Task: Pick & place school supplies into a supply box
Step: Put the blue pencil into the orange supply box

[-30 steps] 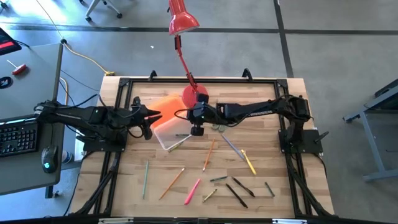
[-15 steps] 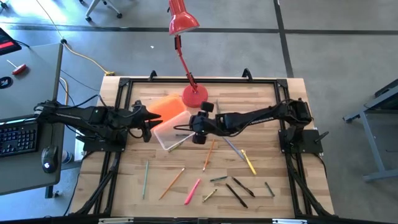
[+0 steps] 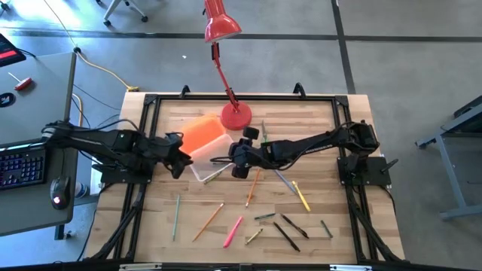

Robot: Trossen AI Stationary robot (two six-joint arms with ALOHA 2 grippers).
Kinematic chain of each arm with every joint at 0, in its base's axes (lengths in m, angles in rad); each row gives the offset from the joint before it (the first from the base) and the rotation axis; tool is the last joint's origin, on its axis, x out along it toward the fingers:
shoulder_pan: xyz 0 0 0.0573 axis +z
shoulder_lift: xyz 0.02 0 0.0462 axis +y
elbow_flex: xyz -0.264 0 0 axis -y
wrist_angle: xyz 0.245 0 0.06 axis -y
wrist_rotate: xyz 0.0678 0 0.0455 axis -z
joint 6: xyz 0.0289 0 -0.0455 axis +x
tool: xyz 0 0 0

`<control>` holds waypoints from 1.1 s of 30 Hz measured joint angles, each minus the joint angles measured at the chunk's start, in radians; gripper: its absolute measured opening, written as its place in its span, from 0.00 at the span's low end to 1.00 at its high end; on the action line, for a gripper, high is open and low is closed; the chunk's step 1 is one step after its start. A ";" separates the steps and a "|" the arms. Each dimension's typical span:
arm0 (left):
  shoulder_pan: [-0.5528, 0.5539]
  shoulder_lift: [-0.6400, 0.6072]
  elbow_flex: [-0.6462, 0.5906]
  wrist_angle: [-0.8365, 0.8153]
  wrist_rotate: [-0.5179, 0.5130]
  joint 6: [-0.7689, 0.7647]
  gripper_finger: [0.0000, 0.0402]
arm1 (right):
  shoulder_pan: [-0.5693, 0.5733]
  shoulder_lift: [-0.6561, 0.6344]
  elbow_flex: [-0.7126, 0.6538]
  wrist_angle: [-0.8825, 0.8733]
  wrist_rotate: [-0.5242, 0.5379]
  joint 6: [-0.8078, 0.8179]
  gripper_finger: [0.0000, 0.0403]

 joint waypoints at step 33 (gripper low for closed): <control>-0.309 0.188 0.072 -0.312 -0.075 -0.474 0.37 | -0.020 -0.068 0.000 -0.150 0.033 -0.016 0.27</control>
